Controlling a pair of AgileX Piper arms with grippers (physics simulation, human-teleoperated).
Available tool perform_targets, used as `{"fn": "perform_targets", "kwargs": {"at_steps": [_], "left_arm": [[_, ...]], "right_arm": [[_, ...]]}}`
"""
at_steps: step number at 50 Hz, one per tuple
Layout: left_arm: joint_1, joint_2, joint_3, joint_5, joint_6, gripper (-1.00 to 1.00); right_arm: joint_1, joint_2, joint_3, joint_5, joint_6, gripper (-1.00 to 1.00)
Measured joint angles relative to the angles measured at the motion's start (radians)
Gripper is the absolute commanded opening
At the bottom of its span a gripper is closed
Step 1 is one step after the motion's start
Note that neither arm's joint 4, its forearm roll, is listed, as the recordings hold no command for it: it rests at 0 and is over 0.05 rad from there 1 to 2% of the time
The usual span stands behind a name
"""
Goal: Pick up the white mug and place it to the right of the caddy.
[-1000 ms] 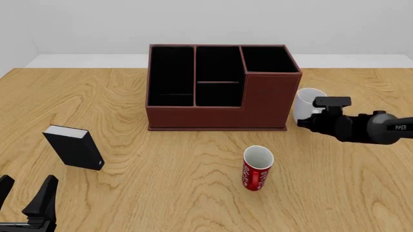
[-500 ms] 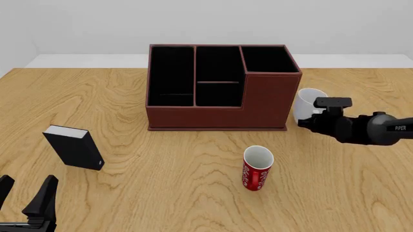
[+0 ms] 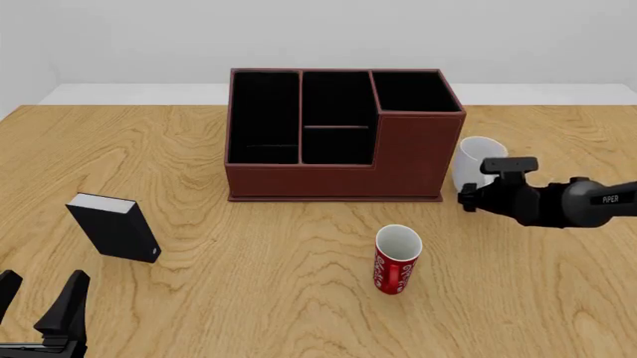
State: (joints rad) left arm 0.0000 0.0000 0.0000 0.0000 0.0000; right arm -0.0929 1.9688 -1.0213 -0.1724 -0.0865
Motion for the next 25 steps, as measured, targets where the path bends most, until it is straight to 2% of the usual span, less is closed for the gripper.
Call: {"fn": "perform_targets", "kwargs": {"at_steps": [25], "left_arm": [[0.0,0.0,0.0,0.0,0.0,1.0]], "right_arm": [[-0.003,-0.09,0.088,-0.037,0.002,1.0]]}}
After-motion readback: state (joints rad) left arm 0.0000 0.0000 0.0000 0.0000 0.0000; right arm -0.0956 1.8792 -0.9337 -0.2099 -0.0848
